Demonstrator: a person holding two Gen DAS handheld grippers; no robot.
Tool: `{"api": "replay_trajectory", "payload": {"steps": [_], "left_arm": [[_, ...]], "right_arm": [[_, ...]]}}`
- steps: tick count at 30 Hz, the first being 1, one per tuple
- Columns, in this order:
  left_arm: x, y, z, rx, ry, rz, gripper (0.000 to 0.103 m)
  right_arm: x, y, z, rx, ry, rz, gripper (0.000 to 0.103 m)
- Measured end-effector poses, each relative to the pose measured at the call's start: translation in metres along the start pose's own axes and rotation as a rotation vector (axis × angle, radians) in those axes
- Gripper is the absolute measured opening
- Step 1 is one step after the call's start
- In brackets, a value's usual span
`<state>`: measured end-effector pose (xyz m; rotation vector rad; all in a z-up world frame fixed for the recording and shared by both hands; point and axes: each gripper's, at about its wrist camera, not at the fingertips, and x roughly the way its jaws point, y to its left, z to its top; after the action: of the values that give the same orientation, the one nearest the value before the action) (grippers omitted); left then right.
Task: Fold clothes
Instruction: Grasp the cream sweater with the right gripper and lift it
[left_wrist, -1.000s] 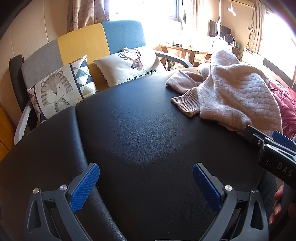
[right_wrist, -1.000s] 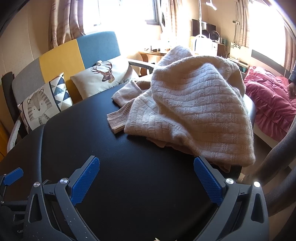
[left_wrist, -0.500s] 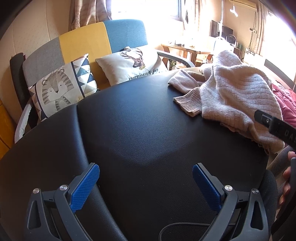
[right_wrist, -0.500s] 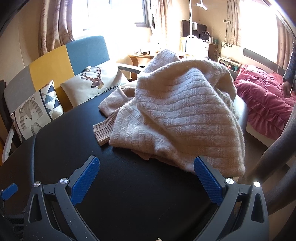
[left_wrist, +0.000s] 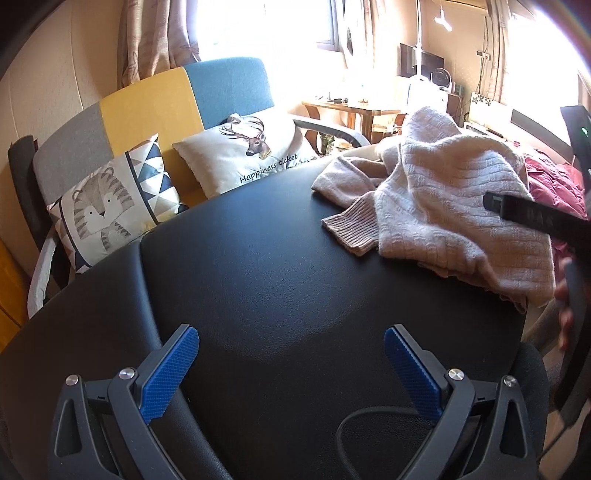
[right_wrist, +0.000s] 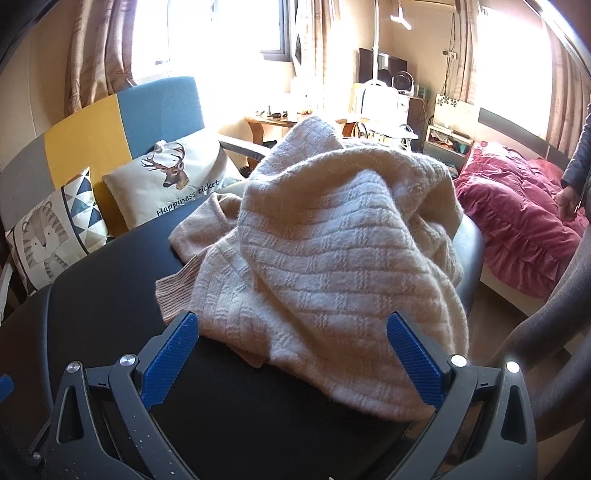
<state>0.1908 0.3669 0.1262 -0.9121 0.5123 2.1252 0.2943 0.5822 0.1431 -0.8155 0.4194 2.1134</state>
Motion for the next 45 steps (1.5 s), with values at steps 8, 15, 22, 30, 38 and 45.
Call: {"api": "replay_trajectory", "payload": {"steps": [8, 15, 22, 30, 38, 45], "left_arm": [[0.006, -0.002, -0.003, -0.001, 0.020, -0.004, 0.103], [0.008, -0.001, -0.010, -0.004, 0.030, -0.009, 0.103], [0.015, 0.004, -0.017, -0.006, 0.060, -0.004, 0.103], [0.019, 0.014, -0.017, -0.036, 0.062, 0.003, 0.103], [0.024, 0.027, -0.020, -0.069, 0.077, 0.019, 0.103], [0.022, 0.038, -0.019, -0.088, 0.075, 0.030, 0.103]], "right_arm": [[0.016, -0.008, 0.030, -0.044, -0.037, -0.066, 0.103], [0.047, -0.019, 0.047, -0.035, -0.041, -0.095, 0.103], [0.087, -0.026, 0.051, -0.042, 0.017, -0.137, 0.103], [0.113, -0.040, 0.044, 0.010, 0.071, -0.096, 0.044], [0.096, -0.037, 0.040, 0.081, 0.052, 0.121, 0.024], [0.062, -0.018, 0.043, 0.120, 0.010, 0.305, 0.024]]}}
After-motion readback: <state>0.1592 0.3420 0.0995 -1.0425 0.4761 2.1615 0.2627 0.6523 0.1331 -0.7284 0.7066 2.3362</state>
